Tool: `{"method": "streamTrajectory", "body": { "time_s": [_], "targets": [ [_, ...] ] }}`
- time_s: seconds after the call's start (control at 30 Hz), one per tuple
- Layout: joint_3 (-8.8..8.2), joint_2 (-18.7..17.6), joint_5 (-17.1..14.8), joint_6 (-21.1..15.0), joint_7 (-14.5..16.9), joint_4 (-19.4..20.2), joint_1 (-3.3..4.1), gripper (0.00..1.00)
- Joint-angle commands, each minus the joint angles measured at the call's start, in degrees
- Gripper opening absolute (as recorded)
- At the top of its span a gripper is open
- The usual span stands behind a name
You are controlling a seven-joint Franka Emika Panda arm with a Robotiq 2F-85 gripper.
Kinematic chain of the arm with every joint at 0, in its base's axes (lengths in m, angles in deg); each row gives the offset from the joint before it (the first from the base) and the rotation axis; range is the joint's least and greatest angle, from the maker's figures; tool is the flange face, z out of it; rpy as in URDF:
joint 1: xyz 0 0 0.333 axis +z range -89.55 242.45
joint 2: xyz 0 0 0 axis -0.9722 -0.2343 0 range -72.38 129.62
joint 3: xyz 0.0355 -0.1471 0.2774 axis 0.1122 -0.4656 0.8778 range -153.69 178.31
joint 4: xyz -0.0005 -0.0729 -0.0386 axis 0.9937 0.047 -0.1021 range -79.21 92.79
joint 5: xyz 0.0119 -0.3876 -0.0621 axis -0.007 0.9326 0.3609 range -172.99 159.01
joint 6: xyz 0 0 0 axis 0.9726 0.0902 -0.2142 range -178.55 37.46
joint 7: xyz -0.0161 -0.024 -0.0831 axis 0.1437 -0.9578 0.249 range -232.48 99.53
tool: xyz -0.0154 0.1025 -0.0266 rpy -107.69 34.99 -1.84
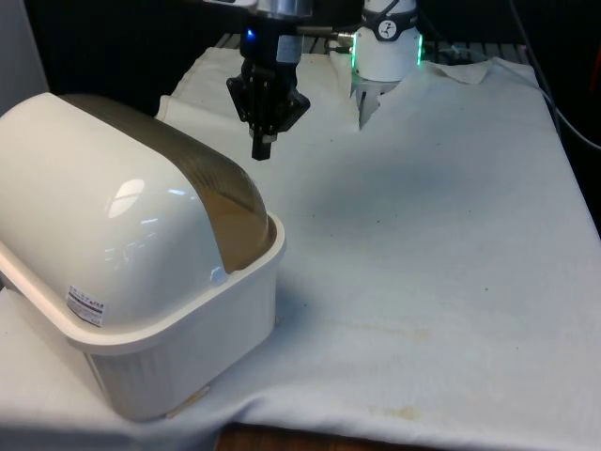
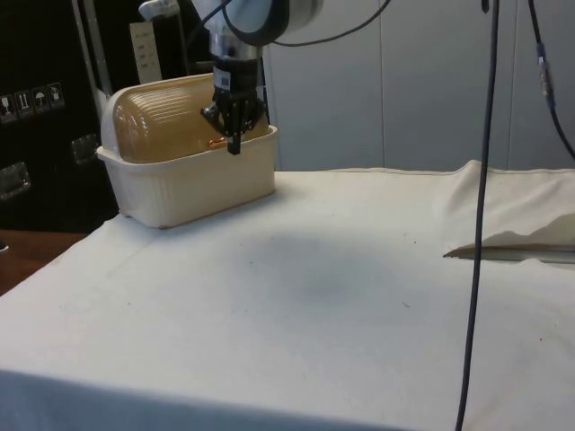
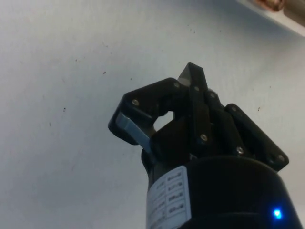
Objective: Open the lid, then close it.
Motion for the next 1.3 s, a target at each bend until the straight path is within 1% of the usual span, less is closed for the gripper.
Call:
{"method": "streamTrajectory", "body": {
  "time_s": [0.0, 0.13, 0.17, 0.2, 0.23, 0.27, 0.4, 0.47, 0.5, 0.53, 0.7, 0.77, 0.8, 0.83, 1.0, 1.07, 1.1, 1.27],
  "targets": [
    [-0.63, -0.5, 0.8, -0.6, -1.2, -0.3, 0.40, 0.00],
    [-0.74, -1.0, 0.6, -1.5, -1.8, -0.9, 0.23, 0.00],
    [-0.17, -0.4, 0.0, -0.8, -0.9, -0.4, 0.00, 0.00],
    [-0.74, -1.2, 0.5, -1.7, -1.9, -1.0, 0.17, 0.00],
    [-0.74, -1.4, 0.4, -1.8, -1.9, -1.2, 0.17, 0.00],
    [-0.74, -1.9, 0.1, -2.2, -2.1, -1.7, 0.00, 0.00],
    [-0.80, -3.1, -0.3, -2.9, -2.2, -2.7, -0.17, 0.00],
    [-0.86, -3.7, -0.5, -3.3, -2.3, -3.2, -0.23, 0.00],
    [-0.97, -3.4, -0.2, -2.7, -2.2, -2.9, -0.06, 0.00],
    [-0.92, -4.1, -0.6, -3.6, -2.4, -3.4, -0.29, 0.00],
    [-1.20, -5.0, -0.8, -4.3, -3.3, -4.5, -0.46, 0.00],
    [-1.32, -5.3, -0.8, -4.4, -3.6, -4.8, -0.52, 0.00],
    [-1.43, -5.2, -0.4, -4.0, -3.6, -4.6, -0.34, 0.00],
    [-1.38, -5.4, -0.8, -4.4, -3.8, -5.0, -0.52, 0.00],
    [-1.83, -5.9, -0.7, -4.4, -4.9, -6.0, -0.52, 0.00],
    [-1.95, -5.7, -0.4, -4.0, -5.0, -5.8, -0.40, 0.00],
    [-2.06, -6.2, -0.6, -4.2, -5.6, -6.5, -0.52, 0.00],
    [-2.64, -7.2, -0.6, -3.7, -6.5, -7.8, -0.52, 0.00]
  ]
}}
